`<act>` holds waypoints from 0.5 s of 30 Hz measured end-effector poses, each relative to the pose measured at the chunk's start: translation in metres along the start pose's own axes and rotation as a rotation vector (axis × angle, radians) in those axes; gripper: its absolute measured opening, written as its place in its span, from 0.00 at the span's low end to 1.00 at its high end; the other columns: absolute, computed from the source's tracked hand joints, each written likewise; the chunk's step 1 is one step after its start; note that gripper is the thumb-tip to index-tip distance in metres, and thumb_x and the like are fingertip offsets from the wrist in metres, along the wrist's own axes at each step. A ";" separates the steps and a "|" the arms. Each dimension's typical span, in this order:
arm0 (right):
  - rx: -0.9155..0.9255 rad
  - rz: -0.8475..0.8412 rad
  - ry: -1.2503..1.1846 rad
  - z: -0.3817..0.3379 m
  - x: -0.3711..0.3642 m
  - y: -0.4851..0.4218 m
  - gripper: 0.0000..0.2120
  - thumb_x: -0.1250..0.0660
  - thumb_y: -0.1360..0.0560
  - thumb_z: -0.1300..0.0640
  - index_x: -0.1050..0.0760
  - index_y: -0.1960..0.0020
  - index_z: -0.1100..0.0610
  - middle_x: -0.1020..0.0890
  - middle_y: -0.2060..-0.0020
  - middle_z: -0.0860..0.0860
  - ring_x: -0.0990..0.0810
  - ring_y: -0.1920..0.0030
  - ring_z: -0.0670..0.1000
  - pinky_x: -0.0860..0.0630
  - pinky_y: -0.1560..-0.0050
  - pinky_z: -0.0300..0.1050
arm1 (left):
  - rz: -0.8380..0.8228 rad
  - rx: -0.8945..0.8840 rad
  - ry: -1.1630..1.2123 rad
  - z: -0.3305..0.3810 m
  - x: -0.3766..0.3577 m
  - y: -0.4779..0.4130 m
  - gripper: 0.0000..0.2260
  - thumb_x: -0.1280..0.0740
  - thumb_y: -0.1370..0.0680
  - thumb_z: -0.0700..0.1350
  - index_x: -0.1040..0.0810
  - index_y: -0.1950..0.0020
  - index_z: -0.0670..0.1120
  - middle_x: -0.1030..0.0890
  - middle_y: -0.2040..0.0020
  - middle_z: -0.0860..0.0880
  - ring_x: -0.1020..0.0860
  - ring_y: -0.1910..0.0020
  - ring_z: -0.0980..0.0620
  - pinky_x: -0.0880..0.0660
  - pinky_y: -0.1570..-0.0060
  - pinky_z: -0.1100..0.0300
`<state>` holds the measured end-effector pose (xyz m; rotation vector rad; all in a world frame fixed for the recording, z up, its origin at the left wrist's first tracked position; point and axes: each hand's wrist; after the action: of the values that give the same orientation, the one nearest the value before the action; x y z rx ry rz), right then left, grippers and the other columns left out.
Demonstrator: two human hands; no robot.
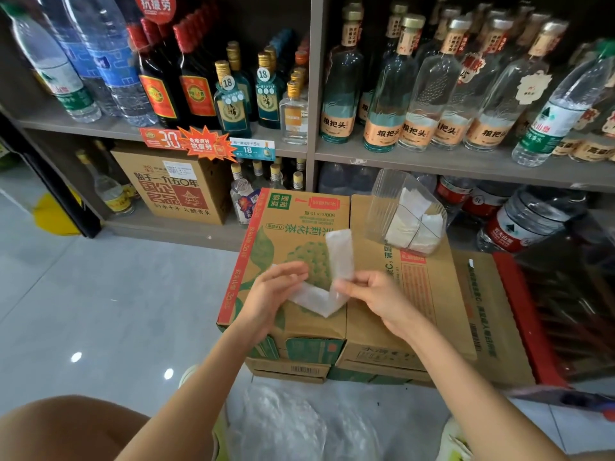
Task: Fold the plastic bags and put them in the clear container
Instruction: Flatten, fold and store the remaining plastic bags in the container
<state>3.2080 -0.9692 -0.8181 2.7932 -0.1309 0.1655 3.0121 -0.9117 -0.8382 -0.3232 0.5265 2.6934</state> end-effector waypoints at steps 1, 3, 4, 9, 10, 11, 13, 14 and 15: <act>0.001 -0.043 0.054 0.000 0.000 0.001 0.01 0.28 0.28 0.58 0.17 0.57 0.53 0.15 0.59 0.43 0.19 0.54 0.40 0.28 0.50 0.35 | 0.027 0.015 0.042 0.000 0.002 -0.001 0.11 0.36 0.24 0.33 0.20 0.44 0.40 0.18 0.44 0.43 0.21 0.41 0.47 0.26 0.39 0.56; 0.007 -0.131 0.164 -0.002 0.000 0.000 0.02 0.27 0.28 0.58 0.18 0.56 0.54 0.15 0.61 0.44 0.19 0.56 0.40 0.27 0.53 0.33 | 0.052 0.023 0.061 0.001 0.002 -0.005 0.09 0.37 0.22 0.33 0.21 0.45 0.38 0.17 0.47 0.42 0.20 0.43 0.43 0.25 0.41 0.54; 0.008 -0.167 0.225 -0.003 -0.001 -0.001 0.02 0.27 0.29 0.57 0.18 0.56 0.54 0.15 0.61 0.44 0.19 0.57 0.41 0.27 0.54 0.33 | 0.067 0.022 0.066 0.003 0.002 -0.006 0.07 0.38 0.21 0.35 0.21 0.46 0.38 0.17 0.49 0.42 0.19 0.45 0.41 0.23 0.43 0.53; -0.005 -0.277 0.439 -0.012 -0.012 -0.015 0.13 0.26 0.29 0.54 0.19 0.61 0.66 0.28 0.72 0.51 0.33 0.70 0.46 0.38 0.65 0.38 | 0.127 0.108 0.021 0.020 0.000 -0.011 0.20 0.47 0.17 0.57 0.24 0.51 0.43 0.17 0.54 0.41 0.18 0.59 0.45 0.22 0.59 0.55; -0.018 -0.290 0.466 -0.013 -0.014 -0.019 0.14 0.26 0.29 0.54 0.21 0.64 0.65 0.31 0.73 0.50 0.36 0.71 0.46 0.40 0.66 0.40 | 0.112 0.117 0.007 0.022 0.002 -0.010 0.22 0.48 0.18 0.59 0.24 0.50 0.43 0.17 0.56 0.41 0.18 0.61 0.45 0.22 0.61 0.55; -0.022 -0.303 0.495 -0.014 -0.015 -0.023 0.14 0.25 0.29 0.55 0.23 0.69 0.61 0.33 0.76 0.48 0.37 0.72 0.45 0.41 0.67 0.41 | 0.099 0.117 -0.021 0.023 0.004 -0.011 0.23 0.47 0.19 0.60 0.24 0.48 0.43 0.18 0.57 0.42 0.18 0.61 0.46 0.22 0.61 0.54; -0.032 -0.332 0.551 -0.017 -0.017 -0.031 0.18 0.25 0.30 0.56 0.29 0.74 0.54 0.36 0.80 0.43 0.39 0.75 0.44 0.42 0.68 0.41 | 0.076 0.100 -0.097 0.023 0.007 -0.011 0.22 0.40 0.22 0.61 0.25 0.41 0.43 0.21 0.53 0.43 0.19 0.58 0.47 0.22 0.60 0.55; -0.038 -0.345 0.576 -0.018 -0.018 -0.034 0.19 0.25 0.30 0.56 0.31 0.75 0.53 0.36 0.81 0.43 0.40 0.75 0.44 0.43 0.68 0.42 | 0.064 0.083 -0.147 0.023 0.009 -0.011 0.22 0.34 0.24 0.57 0.26 0.38 0.43 0.21 0.51 0.43 0.19 0.56 0.48 0.21 0.59 0.56; -0.042 -0.359 0.603 -0.019 -0.018 -0.035 0.20 0.25 0.30 0.56 0.31 0.74 0.53 0.36 0.81 0.43 0.40 0.76 0.45 0.43 0.68 0.43 | 0.058 0.059 -0.209 0.021 0.011 -0.011 0.21 0.29 0.25 0.52 0.27 0.37 0.43 0.21 0.50 0.43 0.20 0.55 0.48 0.21 0.58 0.56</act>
<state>3.1918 -0.9282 -0.8138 2.5400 0.4973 0.8774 3.0039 -0.8900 -0.8259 -0.0100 0.5590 2.7187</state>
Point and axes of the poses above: each hand's wrist, its own y-axis away from the middle knuckle, its own x-axis out of the back of the hand, z = x × y
